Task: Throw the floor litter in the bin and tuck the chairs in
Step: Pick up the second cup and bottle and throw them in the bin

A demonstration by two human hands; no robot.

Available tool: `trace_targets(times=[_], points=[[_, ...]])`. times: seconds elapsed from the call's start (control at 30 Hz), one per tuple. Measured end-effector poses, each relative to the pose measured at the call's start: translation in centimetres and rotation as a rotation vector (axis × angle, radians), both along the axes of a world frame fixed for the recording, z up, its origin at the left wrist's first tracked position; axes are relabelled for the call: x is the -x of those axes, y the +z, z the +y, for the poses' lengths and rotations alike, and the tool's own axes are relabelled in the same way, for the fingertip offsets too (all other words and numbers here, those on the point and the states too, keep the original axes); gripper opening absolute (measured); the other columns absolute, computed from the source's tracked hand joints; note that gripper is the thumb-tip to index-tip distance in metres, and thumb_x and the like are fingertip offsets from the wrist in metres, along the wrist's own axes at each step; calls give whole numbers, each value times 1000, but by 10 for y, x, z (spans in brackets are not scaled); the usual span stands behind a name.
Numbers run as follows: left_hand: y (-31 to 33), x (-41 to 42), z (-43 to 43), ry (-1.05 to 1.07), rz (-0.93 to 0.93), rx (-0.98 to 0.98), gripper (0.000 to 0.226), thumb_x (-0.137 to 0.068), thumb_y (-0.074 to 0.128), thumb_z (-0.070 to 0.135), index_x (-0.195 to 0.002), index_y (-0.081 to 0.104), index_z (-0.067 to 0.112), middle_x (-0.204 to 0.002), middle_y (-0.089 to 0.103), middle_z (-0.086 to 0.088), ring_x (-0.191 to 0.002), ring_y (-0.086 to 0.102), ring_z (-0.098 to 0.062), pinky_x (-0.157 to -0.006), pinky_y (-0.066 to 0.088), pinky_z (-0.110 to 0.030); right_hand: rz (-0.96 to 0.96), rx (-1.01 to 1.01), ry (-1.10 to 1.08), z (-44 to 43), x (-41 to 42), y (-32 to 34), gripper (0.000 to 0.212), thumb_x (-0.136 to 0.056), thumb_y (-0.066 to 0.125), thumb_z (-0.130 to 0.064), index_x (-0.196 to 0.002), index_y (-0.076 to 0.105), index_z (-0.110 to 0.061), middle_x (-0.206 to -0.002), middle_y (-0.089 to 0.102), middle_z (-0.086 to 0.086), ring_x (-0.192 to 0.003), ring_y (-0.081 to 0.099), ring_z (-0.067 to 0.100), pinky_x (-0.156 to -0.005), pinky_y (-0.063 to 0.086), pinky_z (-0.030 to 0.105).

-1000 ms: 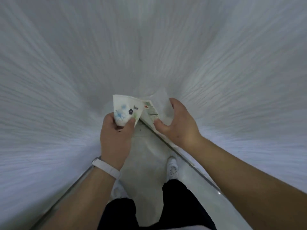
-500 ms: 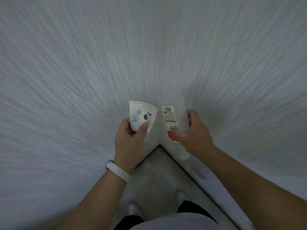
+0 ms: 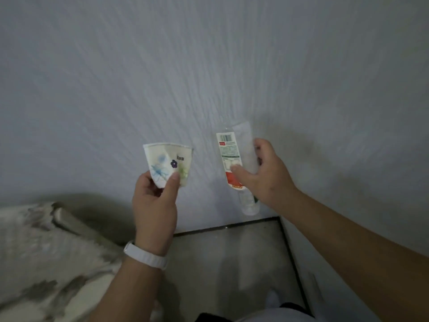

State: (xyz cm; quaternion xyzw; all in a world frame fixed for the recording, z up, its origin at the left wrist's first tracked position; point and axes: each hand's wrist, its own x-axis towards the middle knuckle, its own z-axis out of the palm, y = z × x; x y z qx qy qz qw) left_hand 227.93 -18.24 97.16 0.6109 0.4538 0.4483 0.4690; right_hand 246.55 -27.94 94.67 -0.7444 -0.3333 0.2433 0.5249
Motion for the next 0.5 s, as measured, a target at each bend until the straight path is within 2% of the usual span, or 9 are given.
trace_targets(times=[0.1,0.2,0.27,0.37,0.43,0.5], points=[[5,57,-6,142,-33,-9,20,-91,67,12,-109,61,5,-97,70,0,-80,65,-1,-69,52,-17,-10,-34,144,20,45,11,59,-61,69,-58,-112,43,-43,-104,66,-20,-93,67,2,-86,56,42],[7,119,-16,285,-108,15,18,-89,69,14,-106,63,12,-99,71,2,-85,68,-4,-71,51,-17,-47,-29,275,36,96,21,59,-63,70,-57,-113,43,-43,-105,64,-22,-93,66,2,-84,57,42],[7,164,-25,355,-143,33,17,-89,69,14,-105,63,14,-100,72,1,-89,69,-9,-75,54,-22,-84,-42,362,44,135,29,54,-70,75,-47,-114,43,-41,-104,62,-23,-93,65,1,-84,57,40],[7,234,-42,452,-169,57,17,-90,69,15,-105,63,14,-102,73,-3,-92,71,-17,-80,57,-34,-144,-57,469,51,201,38,49,-79,75,-36,-115,42,-39,-102,61,-24,-91,64,-2,-79,57,30],[5,283,-56,527,-190,52,18,-90,70,16,-106,63,14,-100,74,-2,-91,71,-17,-80,57,-36,-179,-58,569,53,252,45,47,-81,74,-36,-114,41,-40,-99,59,-27,-87,62,-9,-70,52,17],[2,330,-74,613,-218,49,17,-89,70,16,-105,64,16,-98,75,1,-90,71,-17,-78,57,-36,-205,-63,663,52,301,49,47,-80,74,-37,-114,41,-40,-99,60,-26,-86,61,-10,-68,50,15]])
